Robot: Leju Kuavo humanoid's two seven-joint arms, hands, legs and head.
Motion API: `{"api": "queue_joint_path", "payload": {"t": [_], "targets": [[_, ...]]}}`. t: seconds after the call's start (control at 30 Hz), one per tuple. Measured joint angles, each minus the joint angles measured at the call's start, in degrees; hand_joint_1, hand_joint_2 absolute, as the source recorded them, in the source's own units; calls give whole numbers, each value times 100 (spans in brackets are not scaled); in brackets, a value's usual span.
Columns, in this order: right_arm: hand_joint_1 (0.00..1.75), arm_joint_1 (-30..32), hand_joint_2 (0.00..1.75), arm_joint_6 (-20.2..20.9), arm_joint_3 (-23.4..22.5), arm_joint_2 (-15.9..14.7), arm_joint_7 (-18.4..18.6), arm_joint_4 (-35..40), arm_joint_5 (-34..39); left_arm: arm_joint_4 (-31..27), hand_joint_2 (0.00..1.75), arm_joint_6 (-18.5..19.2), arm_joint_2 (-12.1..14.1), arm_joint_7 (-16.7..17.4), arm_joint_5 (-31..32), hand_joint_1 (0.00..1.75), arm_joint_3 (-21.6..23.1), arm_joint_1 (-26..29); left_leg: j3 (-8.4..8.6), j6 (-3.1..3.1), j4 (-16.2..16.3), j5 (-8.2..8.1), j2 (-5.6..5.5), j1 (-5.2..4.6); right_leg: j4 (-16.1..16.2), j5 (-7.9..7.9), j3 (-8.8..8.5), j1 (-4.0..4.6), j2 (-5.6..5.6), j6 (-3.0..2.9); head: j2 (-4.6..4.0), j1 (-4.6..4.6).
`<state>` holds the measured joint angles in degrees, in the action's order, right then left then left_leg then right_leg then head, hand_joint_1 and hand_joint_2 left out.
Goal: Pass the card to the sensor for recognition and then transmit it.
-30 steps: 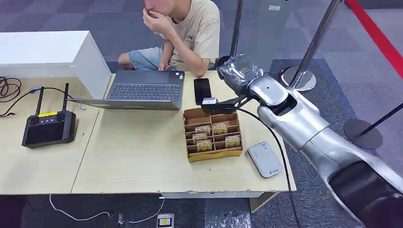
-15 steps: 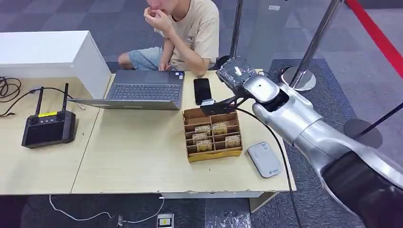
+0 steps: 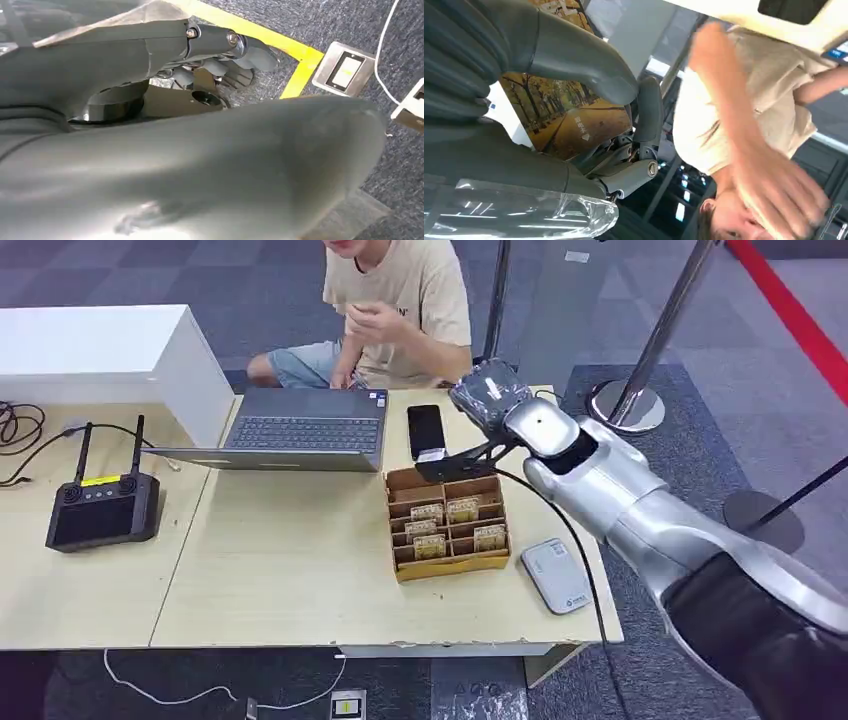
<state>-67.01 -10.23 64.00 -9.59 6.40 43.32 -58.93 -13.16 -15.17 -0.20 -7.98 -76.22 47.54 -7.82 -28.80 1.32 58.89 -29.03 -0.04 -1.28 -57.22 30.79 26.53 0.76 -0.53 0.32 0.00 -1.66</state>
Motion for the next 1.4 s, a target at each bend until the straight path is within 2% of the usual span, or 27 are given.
{"api": "queue_joint_path", "payload": {"t": [0.27,0.87,0.9,0.93,0.97,1.2,1.23,1.4], "targets": [[175,-6,175,-284,-2,131,-74,-92,-13,39,0,7,20,0,0,0,0,-1,0,0,0,0,0,0,0,0,0,0,0,0,0,0],[175,-25,175,-503,0,221,-76,-122,-151,94,0,9,35,0,-20,0,0,54,1,-1,2,0,0,0,0,0,0,0,0,0,0,0],[143,-23,175,-514,2,221,-74,-120,-170,96,0,9,35,0,-17,0,0,56,1,-1,2,0,0,0,1,0,0,0,0,0,0,2],[12,-22,175,-523,2,221,-70,-120,-183,96,0,9,35,0,-17,0,0,57,1,-1,2,0,0,0,1,0,0,0,0,0,0,2],[0,-20,175,-540,2,221,-61,-120,-203,96,0,9,35,0,-17,0,0,58,1,-1,3,0,0,0,0,0,0,0,0,0,0,2],[0,-2,175,-652,0,218,-26,-118,-284,107,0,9,35,0,-15,0,0,63,2,-1,3,0,0,1,0,0,0,0,0,0,0,2],[0,7,0,-669,-2,216,-9,-118,-284,109,0,9,35,0,-15,0,0,63,2,-1,3,0,1,1,1,0,0,0,0,0,0,2],[0,86,0,-961,-31,179,31,-83,-170,111,0,7,35,2,-7,0,0,65,3,-1,3,0,0,1,1,0,0,0,0,0,0,2]]}}
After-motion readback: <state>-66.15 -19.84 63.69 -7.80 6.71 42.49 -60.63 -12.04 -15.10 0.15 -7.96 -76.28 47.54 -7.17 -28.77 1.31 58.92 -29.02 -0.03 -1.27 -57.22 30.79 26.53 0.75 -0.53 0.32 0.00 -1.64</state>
